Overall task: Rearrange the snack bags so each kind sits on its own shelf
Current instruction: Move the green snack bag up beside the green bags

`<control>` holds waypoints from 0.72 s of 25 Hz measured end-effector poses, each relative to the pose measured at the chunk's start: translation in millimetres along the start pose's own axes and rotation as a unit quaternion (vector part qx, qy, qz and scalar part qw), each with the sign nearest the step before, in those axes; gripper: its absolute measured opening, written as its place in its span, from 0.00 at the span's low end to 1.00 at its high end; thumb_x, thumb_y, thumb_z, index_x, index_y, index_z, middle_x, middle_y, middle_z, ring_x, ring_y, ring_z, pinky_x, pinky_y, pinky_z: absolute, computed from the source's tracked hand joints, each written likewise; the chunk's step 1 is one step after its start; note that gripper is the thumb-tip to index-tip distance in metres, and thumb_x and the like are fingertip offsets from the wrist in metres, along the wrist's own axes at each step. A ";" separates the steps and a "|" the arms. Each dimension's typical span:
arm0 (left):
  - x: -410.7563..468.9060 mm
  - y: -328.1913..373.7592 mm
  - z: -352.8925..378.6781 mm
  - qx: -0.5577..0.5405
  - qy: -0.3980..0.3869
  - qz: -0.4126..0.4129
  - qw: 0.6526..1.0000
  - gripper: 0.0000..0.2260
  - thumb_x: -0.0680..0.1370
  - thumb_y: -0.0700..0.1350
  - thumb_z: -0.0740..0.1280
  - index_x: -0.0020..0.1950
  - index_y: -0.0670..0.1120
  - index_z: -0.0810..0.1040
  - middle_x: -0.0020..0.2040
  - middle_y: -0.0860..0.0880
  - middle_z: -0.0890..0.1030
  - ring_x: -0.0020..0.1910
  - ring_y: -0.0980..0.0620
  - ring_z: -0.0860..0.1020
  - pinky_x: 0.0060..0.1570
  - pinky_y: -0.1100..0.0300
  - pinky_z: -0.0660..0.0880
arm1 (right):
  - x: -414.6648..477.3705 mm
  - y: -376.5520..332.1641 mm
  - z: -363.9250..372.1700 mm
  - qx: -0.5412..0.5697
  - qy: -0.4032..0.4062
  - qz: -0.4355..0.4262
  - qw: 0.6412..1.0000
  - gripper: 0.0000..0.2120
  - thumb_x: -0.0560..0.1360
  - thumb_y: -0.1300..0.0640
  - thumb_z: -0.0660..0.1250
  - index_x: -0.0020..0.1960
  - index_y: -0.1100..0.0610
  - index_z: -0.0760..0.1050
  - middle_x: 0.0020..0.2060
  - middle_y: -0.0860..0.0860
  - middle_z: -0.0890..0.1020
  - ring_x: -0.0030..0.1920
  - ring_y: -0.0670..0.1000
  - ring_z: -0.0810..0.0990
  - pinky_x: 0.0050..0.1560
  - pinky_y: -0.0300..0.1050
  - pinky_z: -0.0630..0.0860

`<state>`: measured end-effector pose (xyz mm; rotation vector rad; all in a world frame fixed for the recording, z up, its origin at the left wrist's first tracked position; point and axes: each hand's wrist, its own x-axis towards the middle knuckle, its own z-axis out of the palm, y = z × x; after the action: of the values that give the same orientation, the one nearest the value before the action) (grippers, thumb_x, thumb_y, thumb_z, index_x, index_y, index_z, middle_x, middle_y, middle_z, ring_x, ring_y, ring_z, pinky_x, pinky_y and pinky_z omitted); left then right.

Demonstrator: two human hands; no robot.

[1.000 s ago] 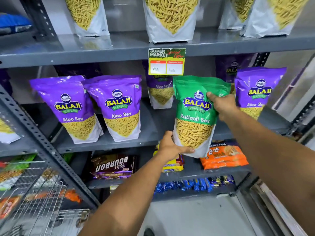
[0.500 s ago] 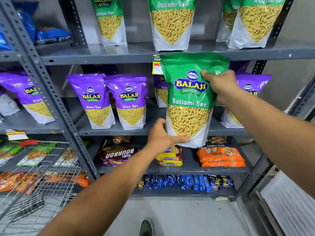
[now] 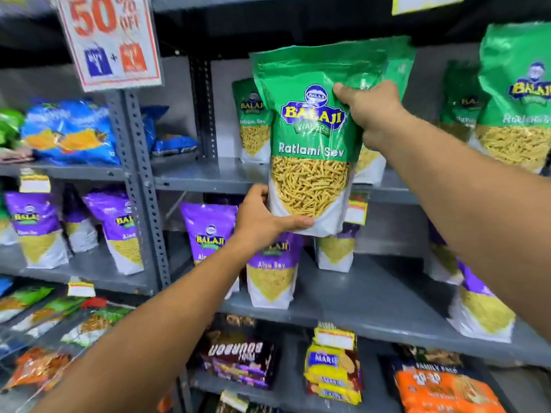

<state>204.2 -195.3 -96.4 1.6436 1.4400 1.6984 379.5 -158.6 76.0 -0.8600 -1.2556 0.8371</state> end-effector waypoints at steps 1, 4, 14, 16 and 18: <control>17.1 -2.2 -6.4 0.001 0.008 0.011 1.000 0.37 0.43 0.62 0.82 0.46 0.55 0.72 0.47 0.57 0.82 0.44 0.62 0.81 0.43 0.65 0.77 | 12.9 -2.9 14.2 -0.001 -0.003 -0.010 1.000 0.31 0.66 0.51 0.76 0.59 0.64 0.67 0.49 0.60 0.83 0.43 0.58 0.84 0.46 0.59 0.82; 64.9 -11.1 -19.1 -0.005 0.019 0.043 0.999 0.36 0.44 0.60 0.82 0.46 0.55 0.71 0.46 0.56 0.82 0.43 0.63 0.81 0.43 0.66 0.77 | 45.1 -9.2 46.5 -0.010 -0.004 -0.034 0.999 0.26 0.67 0.50 0.75 0.54 0.62 0.65 0.48 0.59 0.81 0.45 0.57 0.83 0.49 0.58 0.82; 183.8 -43.1 -33.8 0.095 -0.014 0.049 0.994 0.43 0.43 0.66 0.79 0.53 0.55 0.67 0.52 0.56 0.79 0.50 0.54 0.78 0.49 0.57 0.75 | 134.7 14.6 116.0 -0.026 0.000 -0.033 0.999 0.23 0.68 0.54 0.75 0.51 0.64 0.67 0.48 0.60 0.81 0.45 0.58 0.83 0.49 0.59 0.81; 193.8 -50.6 -35.9 0.123 -0.030 0.046 0.991 0.44 0.44 0.68 0.78 0.54 0.57 0.65 0.52 0.57 0.77 0.51 0.54 0.77 0.48 0.59 0.72 | 139.1 25.2 125.3 -0.013 0.005 -0.037 0.999 0.18 0.68 0.55 0.75 0.39 0.56 0.65 0.46 0.58 0.81 0.47 0.60 0.83 0.52 0.62 0.80; 197.8 -57.0 -37.1 0.125 -0.039 0.042 0.991 0.45 0.44 0.68 0.78 0.56 0.56 0.67 0.55 0.56 0.79 0.53 0.53 0.78 0.51 0.57 0.74 | 138.6 33.8 129.0 -0.039 0.011 -0.059 0.997 0.15 0.68 0.54 0.75 0.39 0.54 0.67 0.46 0.56 0.81 0.49 0.59 0.82 0.54 0.60 0.79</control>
<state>100.4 -24.4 -34.8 1.9033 1.6201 1.5283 266.4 -9.3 119.6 -0.8470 -1.3136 0.6876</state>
